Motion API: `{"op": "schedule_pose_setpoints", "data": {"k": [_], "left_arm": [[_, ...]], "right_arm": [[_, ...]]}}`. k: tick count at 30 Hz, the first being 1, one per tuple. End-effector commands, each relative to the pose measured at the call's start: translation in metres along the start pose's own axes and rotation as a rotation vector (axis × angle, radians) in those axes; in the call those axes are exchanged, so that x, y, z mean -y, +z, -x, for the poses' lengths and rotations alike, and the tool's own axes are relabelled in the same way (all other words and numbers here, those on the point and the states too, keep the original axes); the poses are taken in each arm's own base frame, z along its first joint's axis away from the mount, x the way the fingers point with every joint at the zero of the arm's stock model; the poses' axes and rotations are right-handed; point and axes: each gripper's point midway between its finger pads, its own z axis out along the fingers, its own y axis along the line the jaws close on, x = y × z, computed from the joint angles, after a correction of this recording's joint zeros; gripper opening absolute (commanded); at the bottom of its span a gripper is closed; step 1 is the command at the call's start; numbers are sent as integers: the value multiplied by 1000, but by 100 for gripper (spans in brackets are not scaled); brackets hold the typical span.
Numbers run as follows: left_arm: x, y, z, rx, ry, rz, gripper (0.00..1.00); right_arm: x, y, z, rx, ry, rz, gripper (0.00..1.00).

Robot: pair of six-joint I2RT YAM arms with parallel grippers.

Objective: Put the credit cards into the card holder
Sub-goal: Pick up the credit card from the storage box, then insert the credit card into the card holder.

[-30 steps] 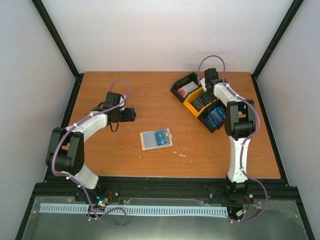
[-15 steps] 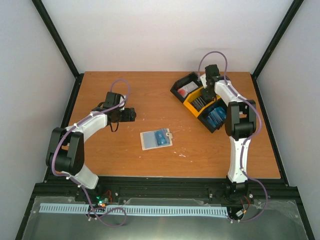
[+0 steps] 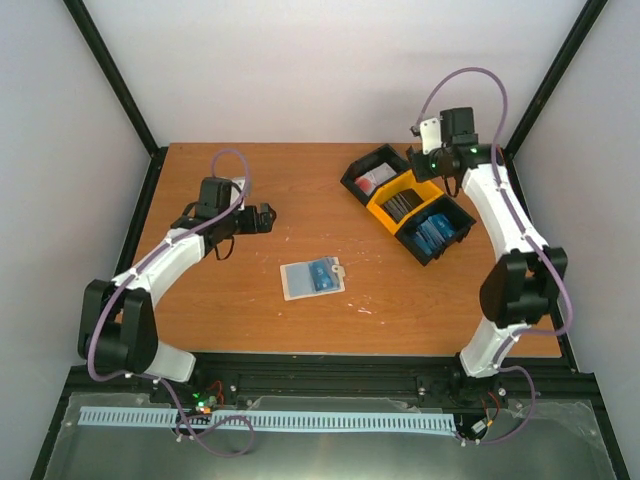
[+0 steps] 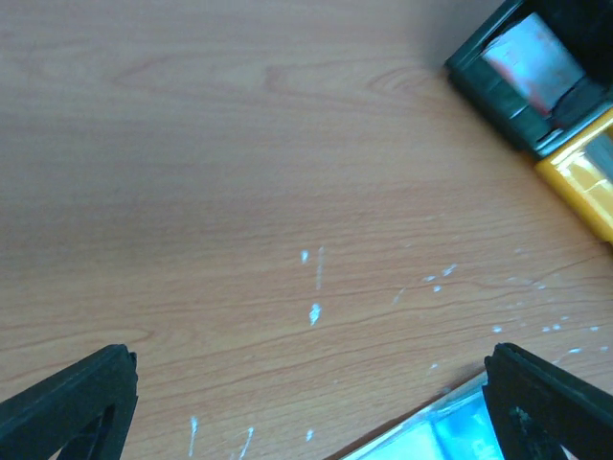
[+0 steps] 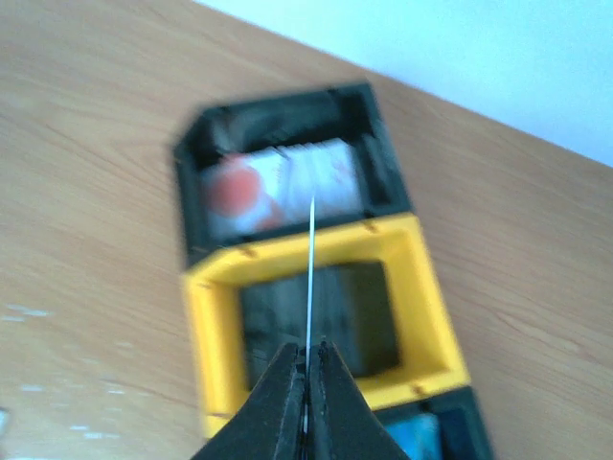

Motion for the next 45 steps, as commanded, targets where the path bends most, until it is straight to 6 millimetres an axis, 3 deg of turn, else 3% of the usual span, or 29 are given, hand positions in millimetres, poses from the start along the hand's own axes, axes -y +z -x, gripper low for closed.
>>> {"op": "schedule_pose_setpoints", "data": {"k": [1, 4, 6, 13, 16, 21, 26, 30, 36, 45], "left_arm": [[21, -22, 27, 126, 6, -100, 100], [31, -30, 29, 172, 2, -160, 100], [37, -32, 25, 173, 0, -202, 100], [48, -36, -4, 119, -73, -301, 100], [49, -32, -26, 53, -102, -323, 99], [46, -16, -74, -97, -168, -305, 88], [45, 0, -112, -241, -216, -262, 78], [45, 12, -131, -317, -239, -239, 71], [39, 21, -147, -377, -267, -195, 62], [33, 26, -168, -460, -286, -163, 48]], "right_arm": [[-60, -46, 25, 153, 181, 353, 3], [-102, -71, 30, 209, 275, 614, 3], [-125, -77, 28, 214, 326, 732, 3], [-198, -35, -25, -4, 508, 872, 3], [-231, -22, -48, -77, 511, 911, 3], [-278, 3, -94, -211, 506, 932, 3], [-300, 26, -132, -301, 540, 921, 3], [-305, 41, -146, -315, 544, 893, 3], [-304, 61, -169, -327, 557, 849, 3], [-320, 65, -182, -317, 559, 879, 3]]}}
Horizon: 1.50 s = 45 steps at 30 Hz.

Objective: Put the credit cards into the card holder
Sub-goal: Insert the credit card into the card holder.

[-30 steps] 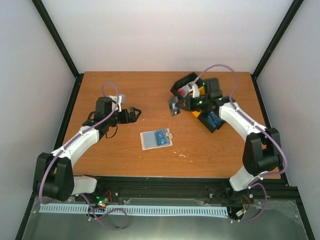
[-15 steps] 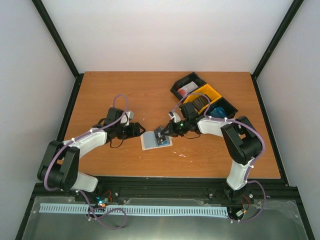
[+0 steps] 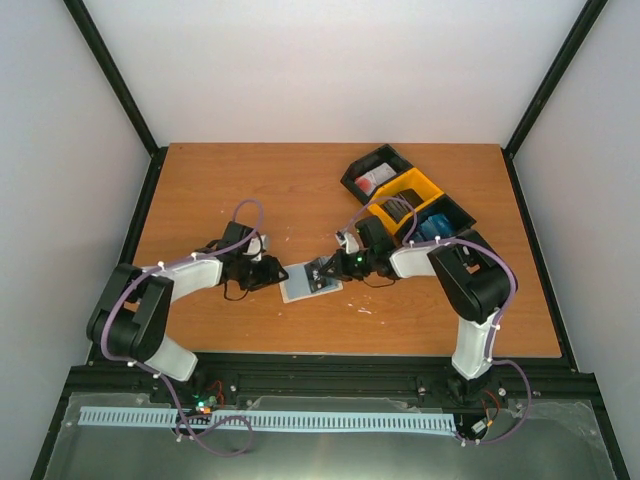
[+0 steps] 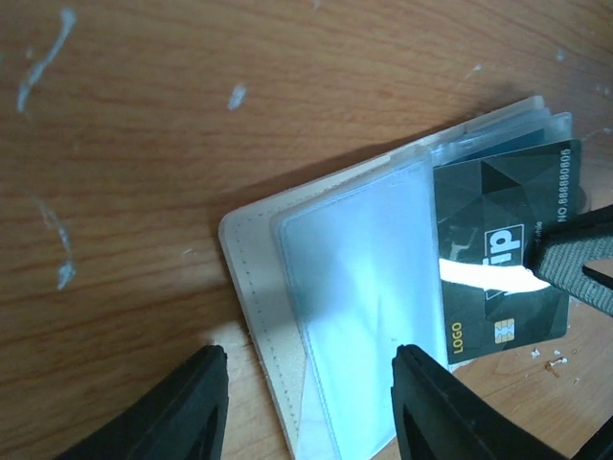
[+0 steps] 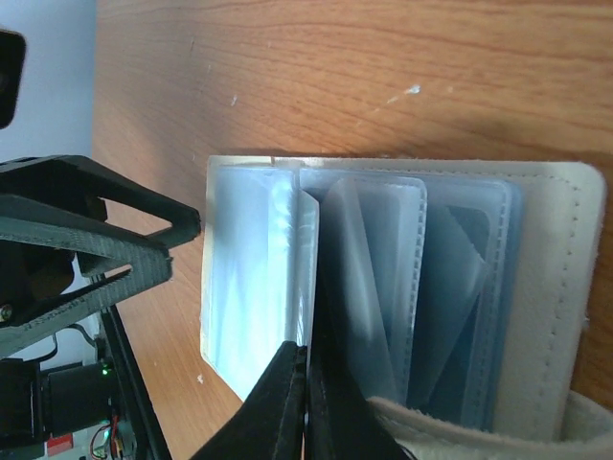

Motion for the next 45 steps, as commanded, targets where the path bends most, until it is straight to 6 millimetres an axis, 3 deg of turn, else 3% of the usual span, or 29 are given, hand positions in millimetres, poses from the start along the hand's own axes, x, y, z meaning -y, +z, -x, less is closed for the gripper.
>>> {"op": "schedule_pose_setpoints", "data": {"k": [1, 10, 25, 45], "left_arm": [[-2, 6, -8, -48, -13, 18, 46], [-9, 14, -19, -98, -19, 42, 33], [-26, 10, -19, -79, -46, 135, 24], [-29, 11, -18, -75, -58, 152, 23]], "right_arm": [[3, 11, -5, 18, -2, 11, 3], [-3, 11, -8, 33, 24, 71, 3], [-15, 2, -5, 103, -1, 127, 3], [-24, -5, -4, 143, -28, 171, 3]]}}
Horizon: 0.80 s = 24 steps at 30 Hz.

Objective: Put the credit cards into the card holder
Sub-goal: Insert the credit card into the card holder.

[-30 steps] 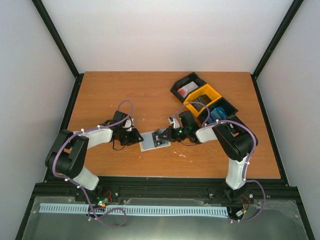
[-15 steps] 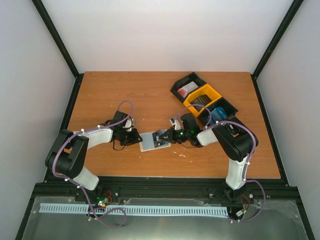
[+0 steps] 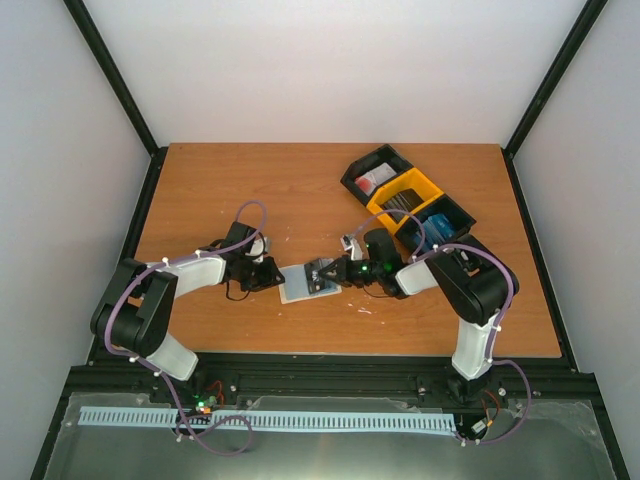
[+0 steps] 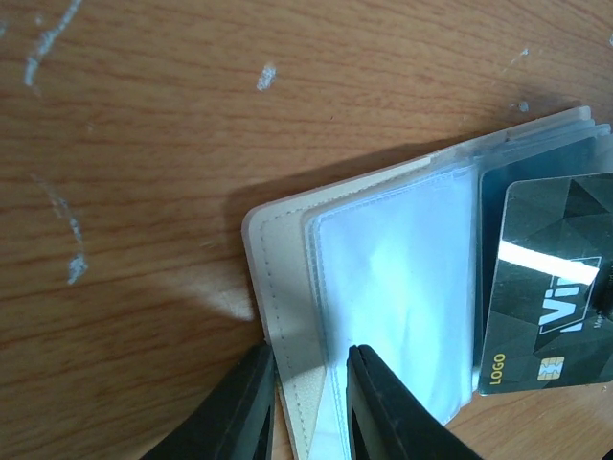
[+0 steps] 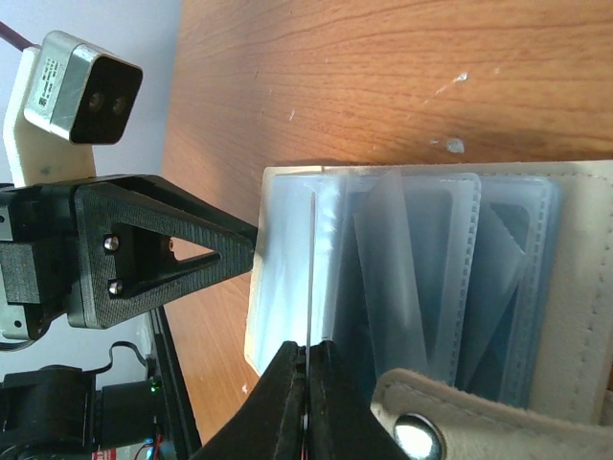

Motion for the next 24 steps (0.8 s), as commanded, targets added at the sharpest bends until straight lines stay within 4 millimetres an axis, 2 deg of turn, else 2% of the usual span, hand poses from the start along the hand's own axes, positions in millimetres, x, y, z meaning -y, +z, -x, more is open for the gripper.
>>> {"op": "schedule_pose_setpoints", "data": {"k": [1, 17, 24], "left_arm": [[-17, 4, -10, -39, -37, 84, 23], [-14, 6, -10, -47, -31, 72, 23], [-18, 6, -10, -48, -45, 90, 22]], "right_arm": [[-12, 0, 5, 17, -34, 32, 3], [6, 17, -5, -49, 11, -11, 3], [18, 23, -8, -62, 94, -61, 3]]}}
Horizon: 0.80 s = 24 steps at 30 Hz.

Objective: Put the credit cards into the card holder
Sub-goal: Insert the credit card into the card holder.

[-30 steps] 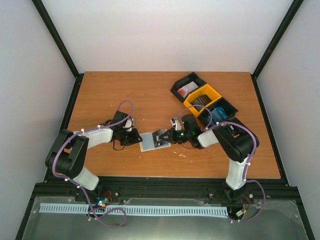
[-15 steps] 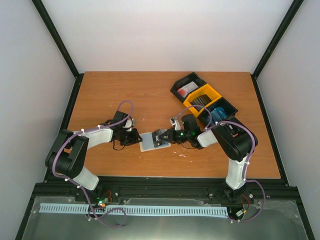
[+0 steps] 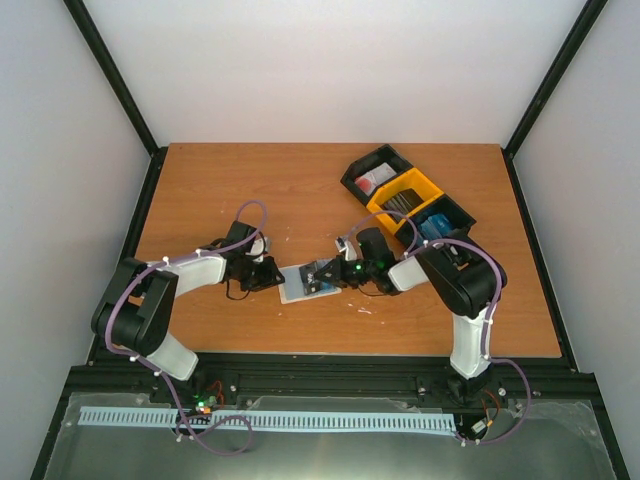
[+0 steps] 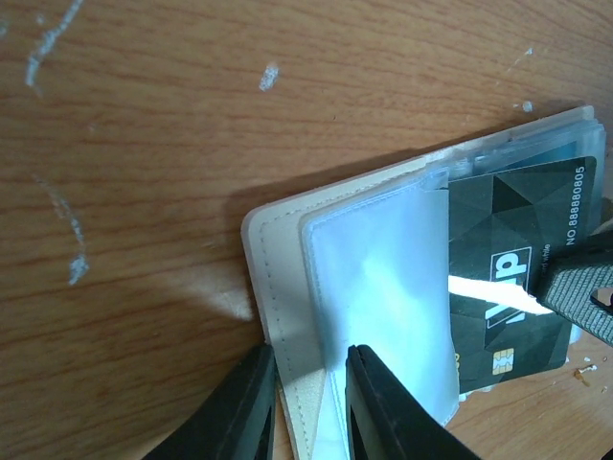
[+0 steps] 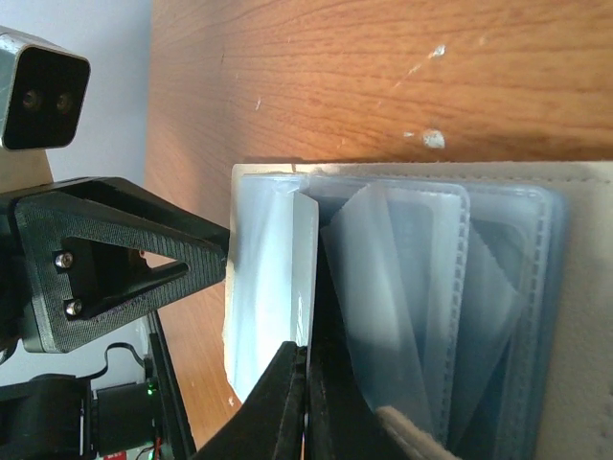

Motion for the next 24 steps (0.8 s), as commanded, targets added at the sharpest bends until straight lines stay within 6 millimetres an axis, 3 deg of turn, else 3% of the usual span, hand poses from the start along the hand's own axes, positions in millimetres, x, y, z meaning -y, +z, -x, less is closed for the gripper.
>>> {"op": "schedule_pose_setpoints", "data": {"k": [1, 6, 12, 24], "left_arm": [[-17, 6, -10, -42, -43, 82, 22], [-14, 6, -10, -42, -53, 66, 22], [-16, 5, -13, -41, -64, 66, 22], [-13, 8, -16, -54, -66, 45, 22]], "right_arm": [[11, 7, -5, -11, 61, -49, 3], [16, 8, -10, -14, 94, -67, 3], [24, -6, -11, 58, 116, -134, 3], [23, -14, -13, 99, 116, -135, 3]]}}
